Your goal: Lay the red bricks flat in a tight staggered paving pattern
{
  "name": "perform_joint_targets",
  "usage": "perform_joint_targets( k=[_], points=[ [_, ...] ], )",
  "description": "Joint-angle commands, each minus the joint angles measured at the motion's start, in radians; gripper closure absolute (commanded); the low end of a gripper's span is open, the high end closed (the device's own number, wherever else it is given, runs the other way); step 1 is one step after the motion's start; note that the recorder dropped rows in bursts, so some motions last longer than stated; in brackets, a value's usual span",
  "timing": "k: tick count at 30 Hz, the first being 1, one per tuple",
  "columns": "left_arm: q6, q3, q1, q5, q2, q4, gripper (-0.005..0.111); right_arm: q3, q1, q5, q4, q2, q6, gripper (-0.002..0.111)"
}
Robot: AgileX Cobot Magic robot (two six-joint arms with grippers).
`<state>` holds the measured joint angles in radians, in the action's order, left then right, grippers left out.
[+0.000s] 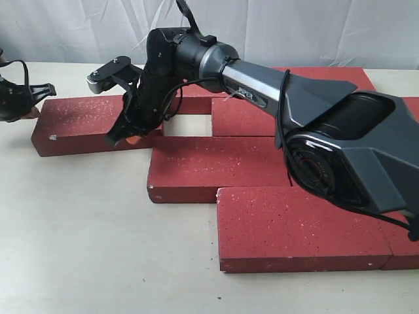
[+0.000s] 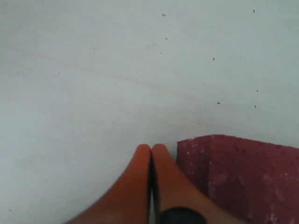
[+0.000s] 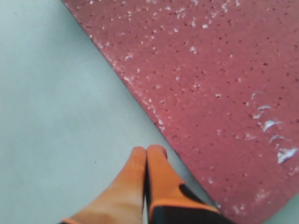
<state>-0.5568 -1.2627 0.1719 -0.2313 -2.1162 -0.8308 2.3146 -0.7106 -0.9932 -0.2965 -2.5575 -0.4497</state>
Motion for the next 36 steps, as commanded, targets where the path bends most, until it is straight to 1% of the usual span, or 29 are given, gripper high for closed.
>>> perform_joint_targets(
  k=[1,5,6,8,11,13,14,19,26,29,31,36],
  points=[
    [-0.003,-0.004,0.012,0.017,-0.002,0.067,0.107,0.003,0.012,-0.091,-0.005,0.059,0.017,0.109],
    [-0.003,-0.004,0.048,-0.010,-0.001,0.067,0.107,0.003,0.053,-0.098,0.012,0.141,0.021,0.109],
    [-0.003,-0.004,0.056,-0.019,-0.005,0.067,0.107,0.003,0.085,-0.078,0.053,0.166,0.073,0.109],
    [-0.005,-0.009,0.056,-0.017,-0.013,0.067,0.107,0.003,0.140,-0.088,0.097,0.167,0.151,0.109],
    [-0.005,-0.038,0.039,-0.034,-0.036,0.058,0.107,0.003,0.180,-0.131,0.093,0.120,0.156,0.109],
    [-0.005,-0.049,0.034,-0.036,-0.041,0.056,0.107,0.003,0.181,-0.114,0.089,0.076,0.156,0.109],
    [-0.005,-0.055,0.034,-0.045,-0.041,0.053,0.107,0.003,0.179,-0.076,0.078,0.049,0.156,0.109],
    [-0.005,-0.055,0.033,-0.071,-0.041,0.053,0.107,0.003,0.162,0.041,-0.030,-0.001,0.136,0.109],
    [-0.005,-0.055,0.033,-0.108,-0.041,0.053,0.107,0.003,0.139,0.069,-0.023,-0.002,0.132,0.109],
    [-0.005,-0.055,0.033,-0.118,-0.041,0.053,0.107,0.003,0.139,0.079,0.032,-0.013,0.135,0.109],
    [-0.005,-0.055,0.033,-0.124,-0.041,0.053,0.107,0.003,0.143,0.084,0.086,-0.024,0.174,0.109],
    [-0.005,-0.055,0.033,-0.124,-0.041,0.052,0.107,0.003,0.140,0.084,0.082,-0.044,0.171,0.109]
  ],
)
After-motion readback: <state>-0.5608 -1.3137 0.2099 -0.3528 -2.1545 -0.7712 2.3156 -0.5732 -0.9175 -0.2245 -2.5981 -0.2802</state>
